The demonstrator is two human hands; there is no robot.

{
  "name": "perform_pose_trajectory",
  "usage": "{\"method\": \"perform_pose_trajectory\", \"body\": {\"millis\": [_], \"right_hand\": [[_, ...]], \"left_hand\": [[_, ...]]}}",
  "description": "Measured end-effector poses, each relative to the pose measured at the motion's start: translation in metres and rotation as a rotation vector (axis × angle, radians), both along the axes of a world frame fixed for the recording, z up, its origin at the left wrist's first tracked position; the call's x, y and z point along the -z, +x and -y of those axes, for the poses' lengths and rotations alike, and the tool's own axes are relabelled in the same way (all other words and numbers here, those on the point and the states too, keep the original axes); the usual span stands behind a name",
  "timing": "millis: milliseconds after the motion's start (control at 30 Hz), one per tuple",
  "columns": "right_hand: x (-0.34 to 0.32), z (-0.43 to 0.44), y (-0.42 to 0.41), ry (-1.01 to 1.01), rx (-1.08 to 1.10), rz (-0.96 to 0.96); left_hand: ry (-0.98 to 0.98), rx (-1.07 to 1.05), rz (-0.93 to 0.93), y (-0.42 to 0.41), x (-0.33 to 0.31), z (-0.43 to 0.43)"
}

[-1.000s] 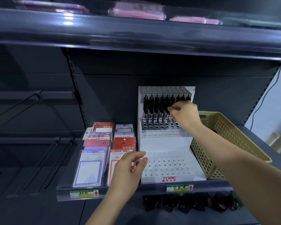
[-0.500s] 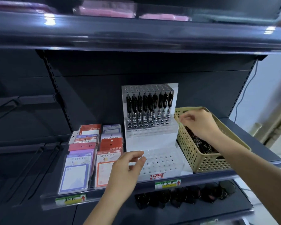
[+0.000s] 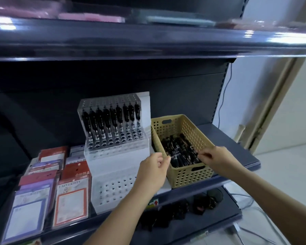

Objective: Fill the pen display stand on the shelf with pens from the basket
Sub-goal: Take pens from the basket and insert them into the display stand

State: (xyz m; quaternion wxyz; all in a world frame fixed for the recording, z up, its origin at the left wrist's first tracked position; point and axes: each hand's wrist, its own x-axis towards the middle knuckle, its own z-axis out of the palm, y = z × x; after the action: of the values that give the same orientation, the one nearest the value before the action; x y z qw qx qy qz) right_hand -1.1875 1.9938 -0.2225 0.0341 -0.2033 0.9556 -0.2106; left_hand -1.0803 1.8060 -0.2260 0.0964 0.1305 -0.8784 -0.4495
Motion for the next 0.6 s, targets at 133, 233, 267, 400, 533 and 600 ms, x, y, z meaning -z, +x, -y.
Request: {"method": "perform_pose_trajectory", "body": {"millis": [133, 233, 267, 400, 533, 600], "right_hand": [[0.003, -0.003, -0.001, -0.089, -0.027, -0.004], [0.006, -0.004, -0.001, -0.132, -0.021, 0.005], [0.006, -0.003, -0.002, -0.133, -0.021, 0.015], [0.004, 0.003, -0.018, -0.153, 0.005, 0.152], [0.001, 0.02, -0.04, -0.173, 0.037, 0.223], [0.002, 0.03, -0.05, -0.155, 0.086, 0.241]], "left_hand": [[-0.003, -0.014, 0.183, -0.038, 0.004, -0.018], [0.131, -0.101, 0.247, -0.061, 0.014, -0.023], [0.146, -0.144, 0.243, -0.066, 0.016, -0.024], [0.089, -0.214, 0.188, -0.071, 0.025, -0.032], [0.02, -0.216, 0.105, -0.062, 0.03, -0.038], [-0.007, -0.195, 0.066, -0.053, 0.032, -0.043]]}}
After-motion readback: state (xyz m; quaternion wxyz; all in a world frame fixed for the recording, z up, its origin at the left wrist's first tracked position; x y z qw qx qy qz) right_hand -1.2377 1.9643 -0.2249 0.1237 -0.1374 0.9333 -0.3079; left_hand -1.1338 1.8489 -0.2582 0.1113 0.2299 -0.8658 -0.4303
